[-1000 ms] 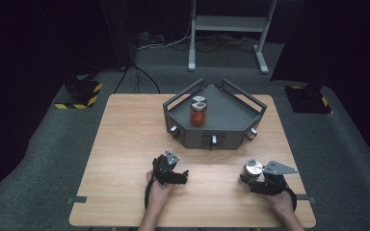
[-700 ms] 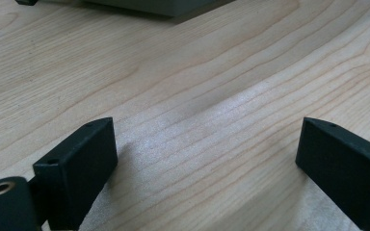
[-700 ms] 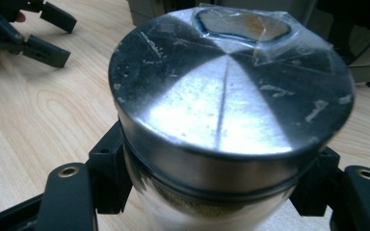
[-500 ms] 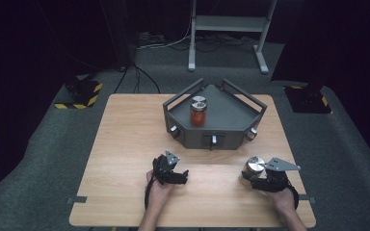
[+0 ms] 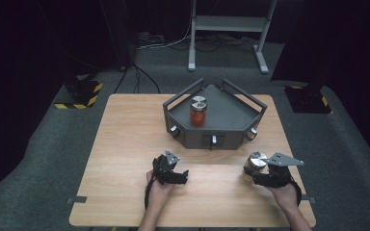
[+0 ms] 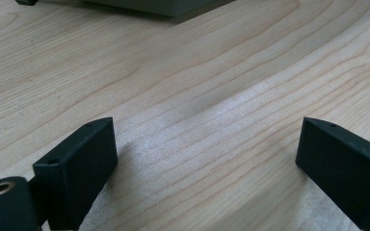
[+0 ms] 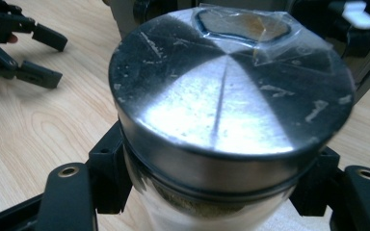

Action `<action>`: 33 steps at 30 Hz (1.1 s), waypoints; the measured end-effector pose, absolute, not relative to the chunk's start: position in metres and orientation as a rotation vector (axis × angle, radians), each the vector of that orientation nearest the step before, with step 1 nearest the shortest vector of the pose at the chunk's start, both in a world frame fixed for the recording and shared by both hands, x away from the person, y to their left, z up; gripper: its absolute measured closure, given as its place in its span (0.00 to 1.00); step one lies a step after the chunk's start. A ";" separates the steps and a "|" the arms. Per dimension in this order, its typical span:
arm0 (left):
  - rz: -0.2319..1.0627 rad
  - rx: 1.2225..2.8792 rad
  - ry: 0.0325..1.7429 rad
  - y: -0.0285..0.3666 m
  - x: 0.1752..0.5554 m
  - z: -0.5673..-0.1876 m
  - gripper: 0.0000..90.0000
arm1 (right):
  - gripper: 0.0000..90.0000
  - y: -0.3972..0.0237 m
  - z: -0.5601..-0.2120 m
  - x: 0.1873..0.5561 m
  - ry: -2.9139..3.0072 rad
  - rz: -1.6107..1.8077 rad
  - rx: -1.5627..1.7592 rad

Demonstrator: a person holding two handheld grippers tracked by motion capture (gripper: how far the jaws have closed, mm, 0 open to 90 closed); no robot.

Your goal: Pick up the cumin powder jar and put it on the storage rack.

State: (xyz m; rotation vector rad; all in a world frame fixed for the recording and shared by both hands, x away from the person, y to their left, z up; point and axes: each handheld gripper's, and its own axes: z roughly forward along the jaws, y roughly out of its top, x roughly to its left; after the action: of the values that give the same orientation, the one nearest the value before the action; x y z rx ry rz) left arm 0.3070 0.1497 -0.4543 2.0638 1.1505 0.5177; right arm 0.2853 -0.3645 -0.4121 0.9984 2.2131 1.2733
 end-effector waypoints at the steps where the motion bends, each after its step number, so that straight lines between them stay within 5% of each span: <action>1: 0.517 2.064 1.150 0.150 0.307 -0.454 0.08 | 0.35 -0.365 -0.411 0.286 2.213 1.275 0.998; 33: 0.517 2.064 1.150 0.150 0.307 -0.454 0.08 | 0.35 -0.356 -0.352 0.319 2.256 1.317 0.925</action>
State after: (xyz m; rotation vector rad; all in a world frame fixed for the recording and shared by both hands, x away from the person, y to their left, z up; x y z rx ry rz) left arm 0.3071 0.1498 -0.4543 2.0642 1.1500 0.5170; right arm 0.3188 -0.3559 -0.3519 0.9255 2.2562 1.3165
